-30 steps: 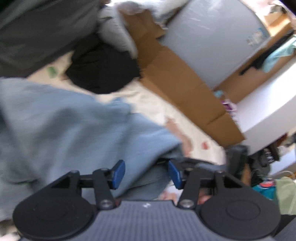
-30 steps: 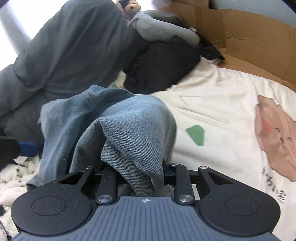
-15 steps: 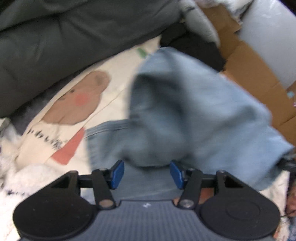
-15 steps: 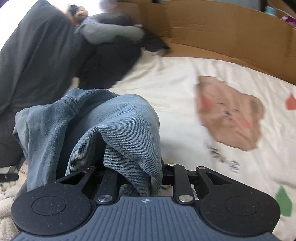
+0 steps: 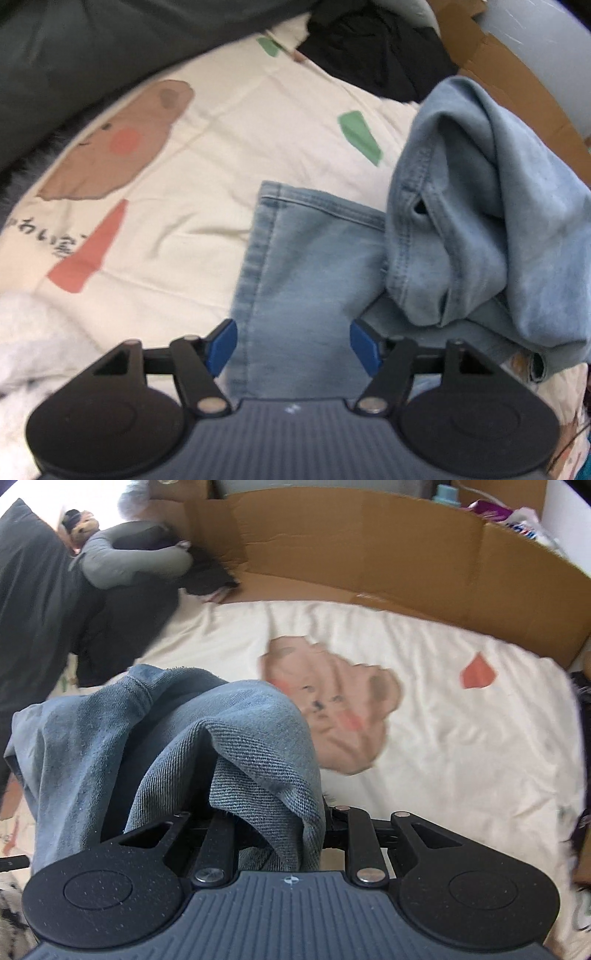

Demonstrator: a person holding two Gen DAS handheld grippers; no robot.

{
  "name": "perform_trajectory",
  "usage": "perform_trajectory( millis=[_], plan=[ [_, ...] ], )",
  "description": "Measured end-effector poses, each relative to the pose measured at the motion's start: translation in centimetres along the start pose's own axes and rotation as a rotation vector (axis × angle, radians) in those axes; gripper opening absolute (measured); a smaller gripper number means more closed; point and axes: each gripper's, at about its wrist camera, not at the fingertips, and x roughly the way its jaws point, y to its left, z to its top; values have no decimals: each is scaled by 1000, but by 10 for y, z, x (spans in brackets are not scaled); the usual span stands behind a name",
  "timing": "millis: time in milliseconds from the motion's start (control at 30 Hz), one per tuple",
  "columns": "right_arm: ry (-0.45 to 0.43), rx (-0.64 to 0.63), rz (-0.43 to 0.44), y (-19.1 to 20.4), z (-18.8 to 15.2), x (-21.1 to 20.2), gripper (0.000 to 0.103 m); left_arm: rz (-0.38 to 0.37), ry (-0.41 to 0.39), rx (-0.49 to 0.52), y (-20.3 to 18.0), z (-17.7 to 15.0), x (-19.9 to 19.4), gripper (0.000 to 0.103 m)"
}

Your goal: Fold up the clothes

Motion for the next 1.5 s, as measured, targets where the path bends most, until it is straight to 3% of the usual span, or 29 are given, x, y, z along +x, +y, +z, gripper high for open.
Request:
perform_trajectory(
  millis=[533,667,700,800,1133,1367,1467,1500],
  plan=[
    [35,73,-227,-110,20,-16,21,-133,28,70,-42,-11,12,70],
    [80,91,-224,-122,16,-9,30,-182,18,98,-60,-7,16,70],
    [82,83,-229,-121,15,-12,38,-196,16,103,-65,-6,18,70],
    [88,57,-245,-117,13,-20,45,-239,13,113,-78,-4,24,70],
    [104,-14,-294,-104,6,-50,49,-407,35,211,-129,0,52,70],
    [96,-11,-274,-86,-4,-65,51,-507,50,251,-148,-3,68,69],
    [90,-5,-247,-75,-9,-67,51,-526,63,254,-153,-6,76,63],
    [79,-5,-236,-70,-10,-68,51,-537,66,251,-153,-7,79,56]
  ],
)
